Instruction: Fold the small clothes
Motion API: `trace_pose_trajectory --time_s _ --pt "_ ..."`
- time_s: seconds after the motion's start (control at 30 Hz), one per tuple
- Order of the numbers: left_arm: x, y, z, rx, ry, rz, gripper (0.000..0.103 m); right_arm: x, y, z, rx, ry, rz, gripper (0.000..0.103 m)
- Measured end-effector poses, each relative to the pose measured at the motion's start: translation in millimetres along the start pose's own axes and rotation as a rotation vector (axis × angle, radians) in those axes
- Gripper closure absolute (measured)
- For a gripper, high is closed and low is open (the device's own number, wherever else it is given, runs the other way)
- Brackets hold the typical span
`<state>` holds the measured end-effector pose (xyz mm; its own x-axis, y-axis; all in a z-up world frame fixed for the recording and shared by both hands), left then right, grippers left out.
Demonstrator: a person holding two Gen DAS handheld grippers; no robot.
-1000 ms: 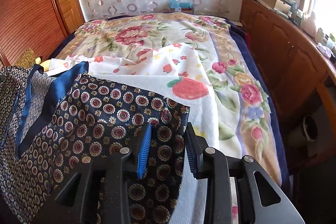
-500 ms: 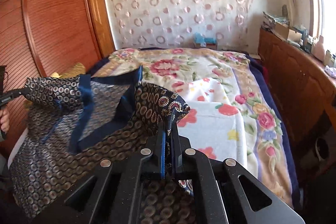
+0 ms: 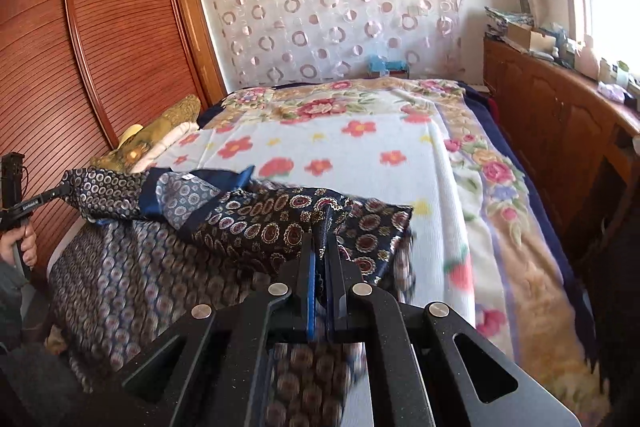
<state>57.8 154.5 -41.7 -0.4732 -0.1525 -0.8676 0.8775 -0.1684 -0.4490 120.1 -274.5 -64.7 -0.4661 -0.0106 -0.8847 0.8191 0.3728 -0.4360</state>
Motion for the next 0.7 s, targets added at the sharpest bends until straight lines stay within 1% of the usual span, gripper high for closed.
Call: trace_pose_trajectory --time_s 0.13,0.2,0.27,0.4,0.47,0.53,0.6,0.63,0.67,0.7 --pt "6.9 -25.0 7.0 -0.006 0.011 0.015 0.101 14.2 -41.2 4.0 0.006 0.023 0.005 0.1" --pt "9.9 -34.4 6.8 -0.017 0.015 0.011 0.101 15.3 -59.9 -0.9 -0.001 0.023 0.001 0.1" --pt "13.5 -43.3 3.9 -0.037 0.021 0.012 0.101 15.4 -69.6 -4.8 -0.004 0.011 -0.014 0.1" --pt "24.1 -46.0 -10.8 -0.075 0.002 -0.013 0.101 21.8 -80.8 -8.2 0.018 -0.024 -0.058 0.1" --pt "30.8 -40.9 -18.4 -0.104 -0.004 -0.041 0.1 24.1 -75.9 -8.0 0.026 -0.022 -0.091 0.1" --pt "33.8 -39.7 -21.2 -0.102 -0.003 -0.056 0.1 24.5 -70.5 -7.2 0.042 -0.02 -0.115 0.1" --pt "30.8 -38.2 -22.0 -0.117 0.003 -0.057 0.084 16.0 -65.8 -7.8 0.041 -0.022 -0.122 0.094" --pt "28.7 -40.1 -22.1 -0.12 0.008 -0.051 0.08 12.5 -66.2 -8.3 0.053 -0.028 -0.122 0.094" --pt "26.4 -43.4 -21.4 -0.118 0.014 -0.045 0.074 8.3 -65.1 -7.5 0.057 -0.034 -0.122 0.093" --pt "21.6 -44.9 -20.3 -0.115 0.021 -0.036 0.065 3.5 -63.4 -8.9 0.054 -0.04 -0.123 0.092"
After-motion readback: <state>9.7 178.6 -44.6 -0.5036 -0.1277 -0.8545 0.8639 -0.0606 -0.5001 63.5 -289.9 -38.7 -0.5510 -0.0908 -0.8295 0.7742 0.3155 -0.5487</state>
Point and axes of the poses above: each gripper's, at about its wrist camera, not at the fingertips, and y roughly the way its jaws point, z to its right, x to its underside, the point moved 5 cm from there along y, roughly the way its jaws point, and after that the axes turned 6 degrees about z, right-handed, at the moved point
